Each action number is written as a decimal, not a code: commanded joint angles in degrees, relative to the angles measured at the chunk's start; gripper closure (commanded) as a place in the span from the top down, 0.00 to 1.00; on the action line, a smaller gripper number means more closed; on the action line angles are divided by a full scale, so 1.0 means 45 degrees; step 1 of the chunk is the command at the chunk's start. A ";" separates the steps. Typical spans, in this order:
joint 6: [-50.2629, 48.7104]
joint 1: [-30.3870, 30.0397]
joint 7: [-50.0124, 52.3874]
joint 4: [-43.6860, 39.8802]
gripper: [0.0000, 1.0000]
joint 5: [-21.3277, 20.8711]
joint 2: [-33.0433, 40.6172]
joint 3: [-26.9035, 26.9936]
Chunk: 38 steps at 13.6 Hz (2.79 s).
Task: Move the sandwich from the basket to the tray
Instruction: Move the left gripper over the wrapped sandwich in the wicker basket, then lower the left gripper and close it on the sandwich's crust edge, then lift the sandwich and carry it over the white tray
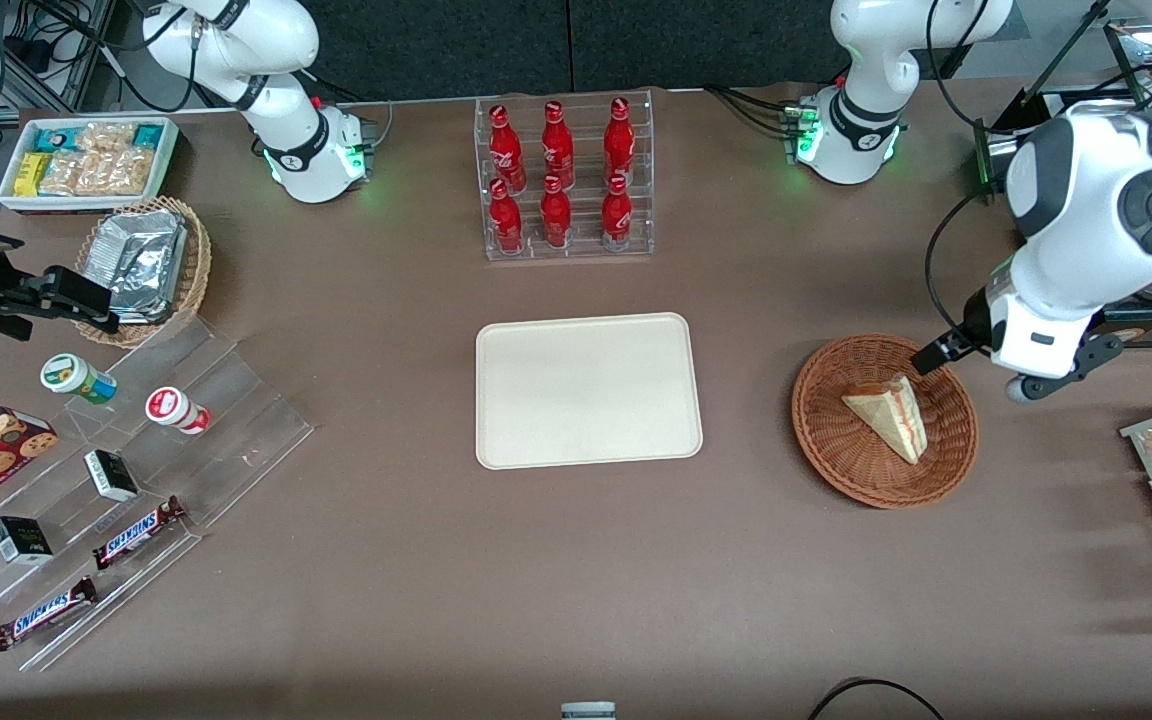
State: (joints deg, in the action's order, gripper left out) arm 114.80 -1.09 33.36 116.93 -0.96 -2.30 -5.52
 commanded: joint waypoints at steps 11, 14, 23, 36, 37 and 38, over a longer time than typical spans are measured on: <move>0.3511 0.0008 0.3210 0.1184 1.00 -0.1406 -0.2399 0.0036; 0.3727 -0.0031 0.3230 0.1164 1.00 -0.1407 -0.2478 0.0036; 0.3825 -0.0050 0.3269 0.1164 1.00 -0.1134 -0.2986 0.0017; 0.3767 -0.0070 0.3211 0.1028 0.00 -0.0196 -0.3416 0.0017; 0.3573 -0.0051 0.3191 0.0912 0.00 -0.0196 -0.3377 0.0017; 0.3126 -0.0031 0.3172 0.0717 0.00 -0.0196 -0.3319 -0.0003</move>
State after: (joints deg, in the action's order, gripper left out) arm 131.25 -1.07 47.09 121.85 -2.33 -17.23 -5.16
